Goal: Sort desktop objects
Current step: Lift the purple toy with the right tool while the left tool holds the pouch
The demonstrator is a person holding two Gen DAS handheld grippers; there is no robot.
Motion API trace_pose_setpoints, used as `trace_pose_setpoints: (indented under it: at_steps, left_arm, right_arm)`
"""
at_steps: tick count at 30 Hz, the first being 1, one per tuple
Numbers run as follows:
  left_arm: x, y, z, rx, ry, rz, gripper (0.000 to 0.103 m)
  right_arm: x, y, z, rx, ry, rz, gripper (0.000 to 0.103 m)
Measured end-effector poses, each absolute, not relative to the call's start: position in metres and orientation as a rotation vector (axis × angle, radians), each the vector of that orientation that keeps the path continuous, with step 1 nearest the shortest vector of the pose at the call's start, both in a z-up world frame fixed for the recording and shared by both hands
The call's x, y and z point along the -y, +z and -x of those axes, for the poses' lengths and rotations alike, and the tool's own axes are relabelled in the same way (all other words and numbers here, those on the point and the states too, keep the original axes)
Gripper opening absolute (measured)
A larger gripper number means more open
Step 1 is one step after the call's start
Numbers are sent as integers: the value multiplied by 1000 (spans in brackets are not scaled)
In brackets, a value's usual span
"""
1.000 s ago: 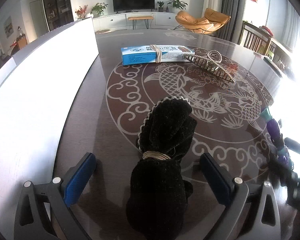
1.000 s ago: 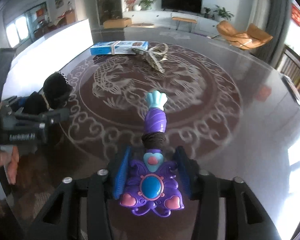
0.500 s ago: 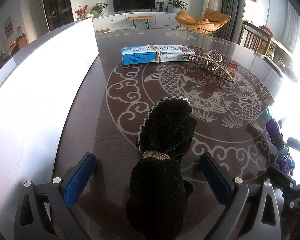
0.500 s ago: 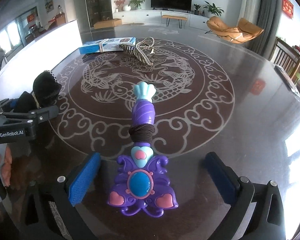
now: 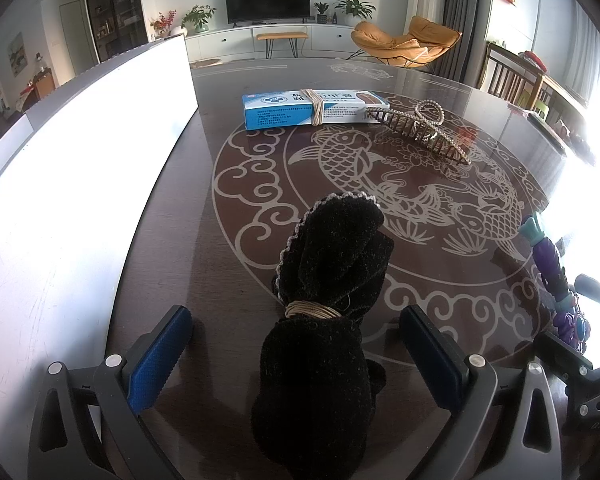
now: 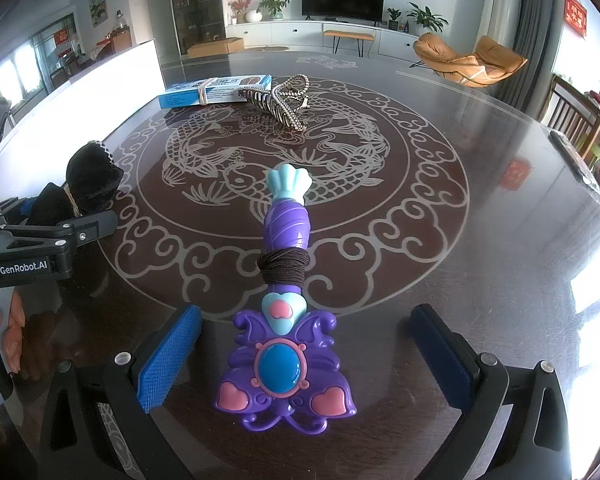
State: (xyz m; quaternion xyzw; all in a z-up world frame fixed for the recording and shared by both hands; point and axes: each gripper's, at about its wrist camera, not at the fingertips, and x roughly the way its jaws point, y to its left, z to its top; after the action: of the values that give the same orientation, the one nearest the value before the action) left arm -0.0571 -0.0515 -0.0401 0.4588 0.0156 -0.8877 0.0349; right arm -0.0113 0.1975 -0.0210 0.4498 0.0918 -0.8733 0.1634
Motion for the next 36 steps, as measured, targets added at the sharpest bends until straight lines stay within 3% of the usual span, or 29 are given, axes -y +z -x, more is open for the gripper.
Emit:
trace_pose_setpoints:
  at_steps: [36]
  left_arm:
    - [51,-40,57,-47,-2728,-1407,103]
  right_arm:
    - [-195,-21,13,-261,-2493,-1282,103]
